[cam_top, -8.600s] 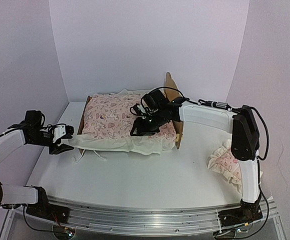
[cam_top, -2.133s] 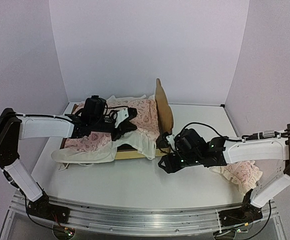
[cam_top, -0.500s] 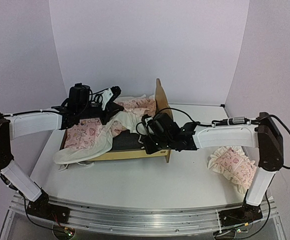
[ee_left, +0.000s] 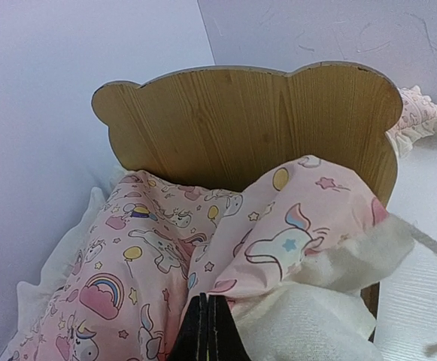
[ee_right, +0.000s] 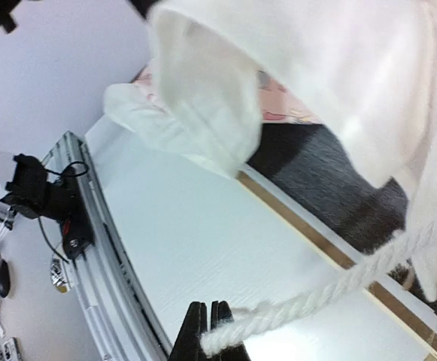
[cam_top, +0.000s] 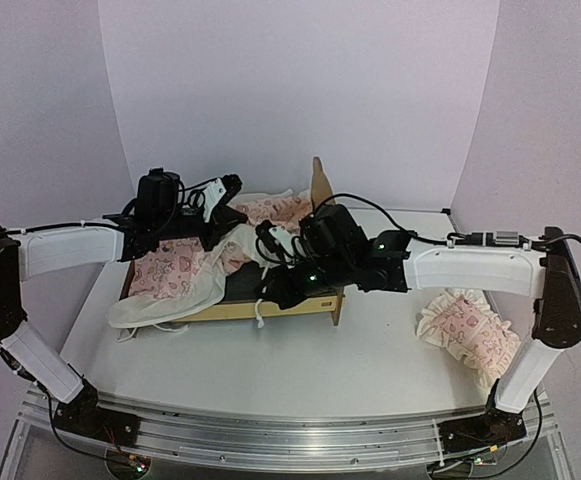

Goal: Set up the pet bed

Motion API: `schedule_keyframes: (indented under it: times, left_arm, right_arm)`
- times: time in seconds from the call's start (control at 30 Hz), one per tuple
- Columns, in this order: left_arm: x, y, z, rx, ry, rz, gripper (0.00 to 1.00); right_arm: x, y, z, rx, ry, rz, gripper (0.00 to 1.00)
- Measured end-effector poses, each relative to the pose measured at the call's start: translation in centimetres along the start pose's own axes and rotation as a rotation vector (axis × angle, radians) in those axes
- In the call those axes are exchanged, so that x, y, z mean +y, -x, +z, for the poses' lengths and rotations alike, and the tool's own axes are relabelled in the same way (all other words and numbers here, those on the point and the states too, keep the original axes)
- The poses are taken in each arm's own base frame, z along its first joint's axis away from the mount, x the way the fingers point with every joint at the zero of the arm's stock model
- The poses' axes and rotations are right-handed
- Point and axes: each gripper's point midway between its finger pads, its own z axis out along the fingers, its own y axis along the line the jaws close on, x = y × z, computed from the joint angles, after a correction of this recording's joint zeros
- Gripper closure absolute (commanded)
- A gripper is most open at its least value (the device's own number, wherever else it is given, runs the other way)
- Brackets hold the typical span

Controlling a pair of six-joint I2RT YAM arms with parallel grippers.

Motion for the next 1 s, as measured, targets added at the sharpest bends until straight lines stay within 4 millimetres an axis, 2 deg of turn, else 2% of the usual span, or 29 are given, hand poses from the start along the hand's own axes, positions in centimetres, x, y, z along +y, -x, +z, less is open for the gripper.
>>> schedule_keyframes:
  times: [0.07,0.1,0.17,0.23,0.37,0.5,0.7,0.87,1.0]
  left_arm:
    - [-0.1,-0.2,0.0,0.004,-0.001,-0.001,1.0]
    - [-0.1,-0.2,0.0,0.005,0.0,0.001,1.0]
    - [-0.1,-0.3,0.0,0.006,0.001,0.007,1.0]
    - [-0.1,-0.4,0.0,0.008,0.001,0.013,1.0]
    - [-0.2,-0.9,-0.1,0.019,0.003,0.019,1.0]
    - [-0.1,-1.5,-0.3,0.038,0.006,0.026,1.0]
    - [-0.4,-2.8,-0.7,0.071,0.004,0.029,1.0]
    - [-1.8,-4.0,-1.1,0.093,-0.046,0.011,1.0]
    - [-3.0,-4.8,-1.2,0.098,-0.095,-0.006,1.0]
  right_arm:
    - [1.3,0.4,-0.1,-0.004,0.038,-0.008,0.9]
    - [1.6,0.5,-0.1,-0.005,0.046,-0.008,0.82]
    - [1.6,0.4,0.1,0.007,0.041,-0.008,0.66]
    - [0.8,-0.4,0.5,0.046,0.007,0.005,0.61]
    - [-1.9,-3.1,1.3,0.166,-0.122,0.014,0.59]
    - [-4.4,-4.8,0.4,0.24,-0.245,-0.025,0.58]
    - [-7.8,-4.0,-1.1,0.235,-0.372,-0.052,0.51]
    - [-10.3,-2.9,-2.1,0.22,-0.444,-0.042,0.54]
    - [-10.9,-1.0,-1.9,0.189,-0.467,-0.057,0.57]
